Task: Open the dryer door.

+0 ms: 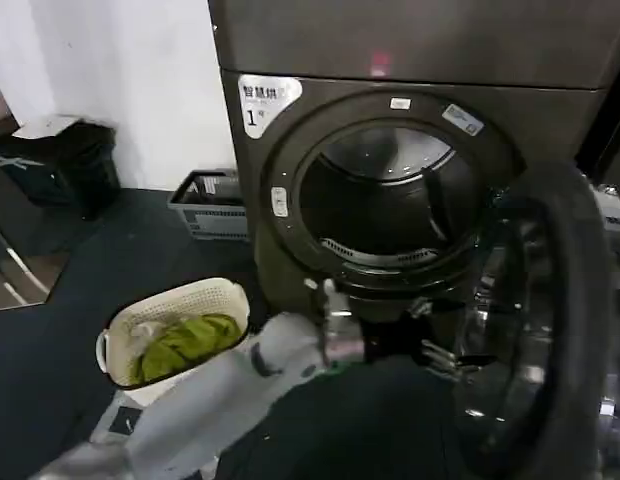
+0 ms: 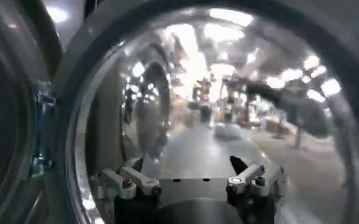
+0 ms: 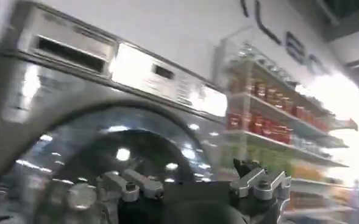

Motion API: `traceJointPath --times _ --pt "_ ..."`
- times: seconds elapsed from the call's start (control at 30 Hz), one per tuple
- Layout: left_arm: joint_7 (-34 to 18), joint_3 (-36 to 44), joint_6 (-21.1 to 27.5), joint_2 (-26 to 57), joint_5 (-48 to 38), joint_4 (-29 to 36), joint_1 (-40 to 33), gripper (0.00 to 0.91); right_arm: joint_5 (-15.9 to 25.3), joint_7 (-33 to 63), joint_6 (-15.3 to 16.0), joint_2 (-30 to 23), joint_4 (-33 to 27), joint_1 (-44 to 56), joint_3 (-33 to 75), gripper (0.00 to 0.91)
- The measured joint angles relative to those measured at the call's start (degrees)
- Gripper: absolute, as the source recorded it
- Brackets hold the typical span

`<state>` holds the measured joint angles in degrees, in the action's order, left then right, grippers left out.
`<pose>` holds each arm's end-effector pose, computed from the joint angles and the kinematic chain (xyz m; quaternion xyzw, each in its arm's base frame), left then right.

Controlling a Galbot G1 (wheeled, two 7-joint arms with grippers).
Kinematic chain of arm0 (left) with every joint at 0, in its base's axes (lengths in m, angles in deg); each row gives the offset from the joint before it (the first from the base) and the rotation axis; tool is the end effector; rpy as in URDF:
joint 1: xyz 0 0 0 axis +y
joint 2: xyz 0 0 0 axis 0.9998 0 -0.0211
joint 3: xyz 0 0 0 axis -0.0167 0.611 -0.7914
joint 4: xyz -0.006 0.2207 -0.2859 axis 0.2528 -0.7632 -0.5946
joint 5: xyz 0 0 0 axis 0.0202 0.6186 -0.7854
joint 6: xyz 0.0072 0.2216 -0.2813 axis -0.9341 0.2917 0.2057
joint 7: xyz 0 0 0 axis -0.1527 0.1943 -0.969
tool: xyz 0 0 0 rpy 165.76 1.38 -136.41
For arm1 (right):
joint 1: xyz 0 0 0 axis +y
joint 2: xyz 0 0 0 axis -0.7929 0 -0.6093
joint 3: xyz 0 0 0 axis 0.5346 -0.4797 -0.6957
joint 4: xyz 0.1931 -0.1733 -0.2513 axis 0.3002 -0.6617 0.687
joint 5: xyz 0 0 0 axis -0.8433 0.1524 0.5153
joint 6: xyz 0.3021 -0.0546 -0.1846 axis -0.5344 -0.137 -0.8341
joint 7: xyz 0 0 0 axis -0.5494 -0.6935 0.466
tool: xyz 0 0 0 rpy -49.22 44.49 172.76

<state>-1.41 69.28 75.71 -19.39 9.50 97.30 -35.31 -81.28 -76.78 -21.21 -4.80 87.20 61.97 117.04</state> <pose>0.3835 -0.1763 -0.1950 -0.6732 -0.7376 0.0512 0.0128 0.0452 -0.3718 -0.0901 0.4069 0.8948 -0.1255 0.1345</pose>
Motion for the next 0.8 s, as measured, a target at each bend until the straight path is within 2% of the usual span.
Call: traceJointPath --times 0.2,0.3,0.5,0.63,0.8 --pt "-0.1 3.5 -2.7 -5.9 0.1 -5.3 -2.8 0.907 -1.3 0.0 1.6 1.1 -0.5 0.5 4.3 0.907" --pt "-2.2 5.5 -3.2 -8.9 0.6 -8.6 -4.8 0.907 -1.9 0.1 2.6 1.5 -0.6 1.1 6.1 0.907" --pt "-4.4 8.4 -5.8 -14.0 1.9 -14.4 -7.5 0.907 0.1 4.8 7.1 2.9 -0.6 3.0 10.6 0.907" --pt "-4.7 9.8 -7.0 -17.2 4.2 -18.1 -8.9 0.907 0.9 5.3 7.2 3.6 -1.0 4.4 14.3 0.907" --pt "-4.7 11.3 -9.4 -20.4 5.5 -22.2 -10.4 0.907 2.6 4.5 5.8 3.7 -1.7 4.8 17.3 0.907"
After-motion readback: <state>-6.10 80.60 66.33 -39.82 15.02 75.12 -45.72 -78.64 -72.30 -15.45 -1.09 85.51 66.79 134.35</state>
